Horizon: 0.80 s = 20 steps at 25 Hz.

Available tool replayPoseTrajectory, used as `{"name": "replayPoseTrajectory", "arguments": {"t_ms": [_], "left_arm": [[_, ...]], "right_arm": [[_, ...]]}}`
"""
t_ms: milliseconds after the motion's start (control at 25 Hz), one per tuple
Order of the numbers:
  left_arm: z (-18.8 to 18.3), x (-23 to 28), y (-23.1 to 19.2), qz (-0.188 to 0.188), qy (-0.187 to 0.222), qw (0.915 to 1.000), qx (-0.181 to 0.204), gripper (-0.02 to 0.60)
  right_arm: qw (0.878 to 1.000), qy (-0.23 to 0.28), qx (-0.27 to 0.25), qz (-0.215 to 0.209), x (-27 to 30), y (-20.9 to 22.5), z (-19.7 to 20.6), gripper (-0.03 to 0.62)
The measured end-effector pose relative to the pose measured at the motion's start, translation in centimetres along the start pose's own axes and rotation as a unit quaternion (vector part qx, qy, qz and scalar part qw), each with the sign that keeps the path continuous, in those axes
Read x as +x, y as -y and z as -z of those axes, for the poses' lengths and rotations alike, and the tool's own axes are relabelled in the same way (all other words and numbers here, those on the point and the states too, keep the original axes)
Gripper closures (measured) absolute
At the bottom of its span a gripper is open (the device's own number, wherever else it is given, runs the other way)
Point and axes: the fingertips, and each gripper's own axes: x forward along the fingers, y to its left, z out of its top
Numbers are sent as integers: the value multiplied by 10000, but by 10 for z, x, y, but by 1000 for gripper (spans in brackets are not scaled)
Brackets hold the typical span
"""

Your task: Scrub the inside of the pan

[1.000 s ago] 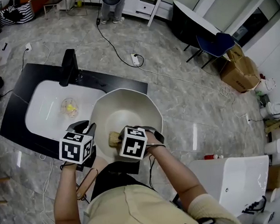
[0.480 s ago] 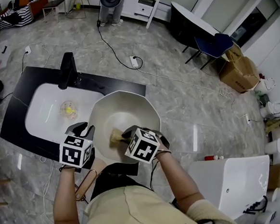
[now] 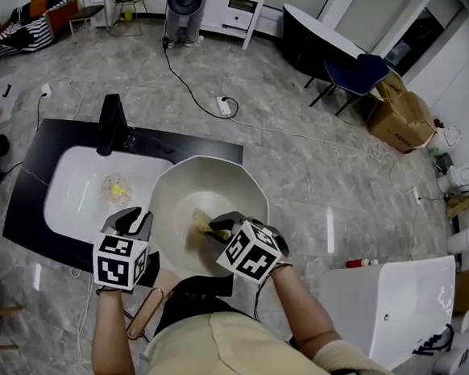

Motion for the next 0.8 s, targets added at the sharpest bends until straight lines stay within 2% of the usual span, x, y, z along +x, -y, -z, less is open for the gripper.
{"name": "replayPoseTrajectory", "arguments": {"t_ms": [360, 560, 800], "left_arm": [[-22, -25, 8, -90, 387, 9992, -13, 492], [-29, -41, 12, -171, 634, 9978, -112, 497], [-35, -55, 18, -93, 797, 9964, -268, 523]], "right_arm": [[9975, 494, 377, 344, -18, 15, -4, 517], [9926, 907, 681, 427, -27, 19, -11, 519], [9851, 1316, 974, 521, -39, 24, -19, 523]]}}
